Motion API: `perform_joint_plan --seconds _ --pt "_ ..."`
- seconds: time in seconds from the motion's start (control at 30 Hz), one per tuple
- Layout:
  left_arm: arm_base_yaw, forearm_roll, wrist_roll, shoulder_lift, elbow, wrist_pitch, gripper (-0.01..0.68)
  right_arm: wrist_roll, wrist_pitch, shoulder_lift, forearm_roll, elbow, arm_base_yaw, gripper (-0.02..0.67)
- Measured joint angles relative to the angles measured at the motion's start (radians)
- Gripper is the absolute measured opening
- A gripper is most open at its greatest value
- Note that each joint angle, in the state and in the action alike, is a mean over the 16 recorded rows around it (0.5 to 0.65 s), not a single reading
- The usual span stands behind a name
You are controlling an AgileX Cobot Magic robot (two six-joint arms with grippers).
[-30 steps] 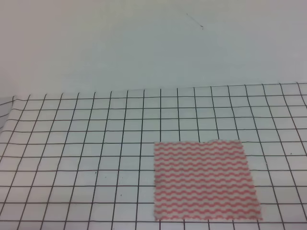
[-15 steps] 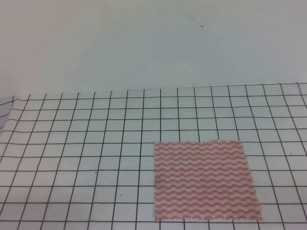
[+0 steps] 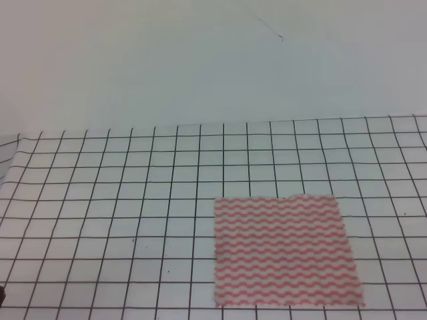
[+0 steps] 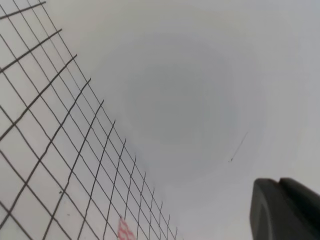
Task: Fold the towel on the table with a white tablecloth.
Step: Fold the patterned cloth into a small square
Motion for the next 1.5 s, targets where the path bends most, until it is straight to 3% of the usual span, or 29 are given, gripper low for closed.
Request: perform_joint_plan --seconds 0.47,0.73,1.1,1.3,1.5 --pt "0.0 -0.126 0.08 0.0 0.0 -0.022 -0.003 -0.037 0.041 0.0 0.002 -0.001 0.0 -0.001" --pt "0.0 -0.224 0.383 -0.001 -0.024 0.057 -0.003 -0.164 0.119 0.0 0.002 -0.051 0.0 -0.001" --pt "0.0 -0.349 0.873 0.009 -0.136 0.192 -0.003 -0.529 0.359 0.015 -0.02 -0.227 0.0 -0.001" --pt "0.0 -0.306 0.956 0.061 -0.187 0.256 -0.003 -0.668 0.513 0.082 -0.081 -0.325 0.007 -0.001" --pt "-0.008 -0.225 0.959 0.148 -0.233 0.31 -0.003 -0.672 0.619 0.215 -0.149 -0.407 0.026 -0.001"
